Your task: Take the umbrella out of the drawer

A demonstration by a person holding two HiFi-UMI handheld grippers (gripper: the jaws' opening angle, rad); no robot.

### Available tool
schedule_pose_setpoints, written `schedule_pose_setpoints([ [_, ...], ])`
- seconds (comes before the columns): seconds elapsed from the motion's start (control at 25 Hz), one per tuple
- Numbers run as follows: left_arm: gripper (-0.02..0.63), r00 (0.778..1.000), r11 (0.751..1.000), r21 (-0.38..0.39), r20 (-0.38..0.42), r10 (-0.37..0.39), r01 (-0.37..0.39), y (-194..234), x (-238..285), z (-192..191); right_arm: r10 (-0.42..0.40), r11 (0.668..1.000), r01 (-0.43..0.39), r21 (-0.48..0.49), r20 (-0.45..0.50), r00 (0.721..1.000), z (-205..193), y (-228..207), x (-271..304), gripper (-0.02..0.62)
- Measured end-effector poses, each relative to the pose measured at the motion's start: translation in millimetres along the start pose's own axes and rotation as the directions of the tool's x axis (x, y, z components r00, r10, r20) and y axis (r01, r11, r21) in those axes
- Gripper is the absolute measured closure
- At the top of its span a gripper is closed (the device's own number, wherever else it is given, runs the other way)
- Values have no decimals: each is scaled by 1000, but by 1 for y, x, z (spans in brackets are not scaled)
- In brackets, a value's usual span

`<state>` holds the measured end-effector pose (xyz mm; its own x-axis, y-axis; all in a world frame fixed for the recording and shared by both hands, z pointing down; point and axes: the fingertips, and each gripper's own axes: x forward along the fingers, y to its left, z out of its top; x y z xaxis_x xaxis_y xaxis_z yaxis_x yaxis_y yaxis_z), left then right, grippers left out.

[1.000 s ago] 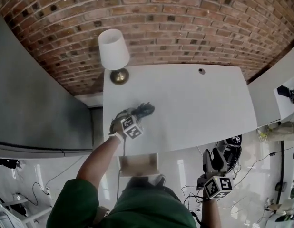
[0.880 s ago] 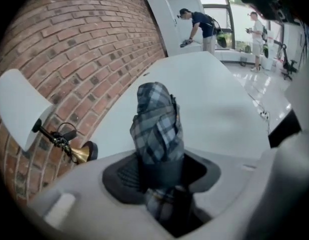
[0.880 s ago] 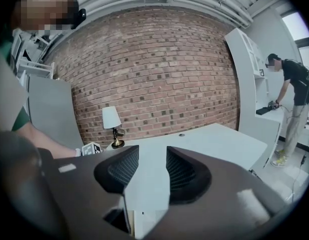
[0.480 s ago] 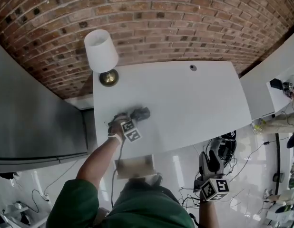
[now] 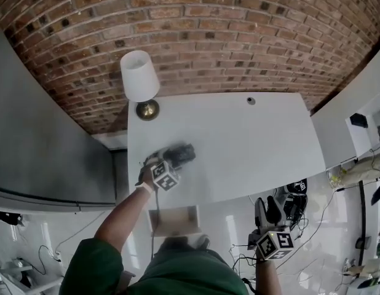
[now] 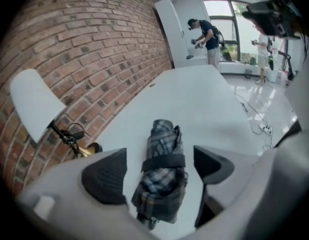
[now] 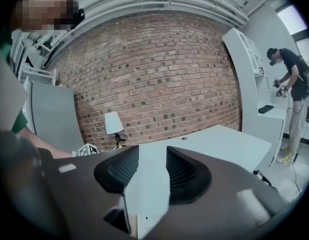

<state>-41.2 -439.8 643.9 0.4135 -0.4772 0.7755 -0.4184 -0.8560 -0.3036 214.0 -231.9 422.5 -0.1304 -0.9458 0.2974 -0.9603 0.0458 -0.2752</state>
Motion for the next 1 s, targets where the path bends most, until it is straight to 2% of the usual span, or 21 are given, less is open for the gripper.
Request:
schedule_pose_setpoints([
  [0.16,206,983,993,-80,152,100,-88,18,-63,43,42,999,-42,-8,34,999,14,0,-1,425],
  [0.32,260,935,973,-180,298,191,-141,31,-131,87,71,997,-69,-31,84,994,35,-3,-2,425],
  [0.44,345,880,959,-244,411,239,-146,31,-184,123,62,994,-50,-93,124,990,55,-7,-6,425],
  [0.56,419,805,947,-264,513,298,-183,25,-239,161,67,984,-34,-175,183,981,78,-4,-13,439],
  [0.72,474,708,927,-307,605,366,-216,8,-298,199,104,970,-45,-241,237,966,105,6,-24,449],
  [0.8,494,673,917,-334,629,390,-219,1,-320,212,119,965,-51,-259,253,960,116,8,-29,456],
  [0.92,532,638,905,-368,650,414,-213,-8,-341,225,136,958,-52,-282,289,948,133,9,-37,517],
  [1.0,575,611,895,-393,662,434,-209,-11,-353,229,138,956,-41,-291,317,938,145,8,-43,531],
])
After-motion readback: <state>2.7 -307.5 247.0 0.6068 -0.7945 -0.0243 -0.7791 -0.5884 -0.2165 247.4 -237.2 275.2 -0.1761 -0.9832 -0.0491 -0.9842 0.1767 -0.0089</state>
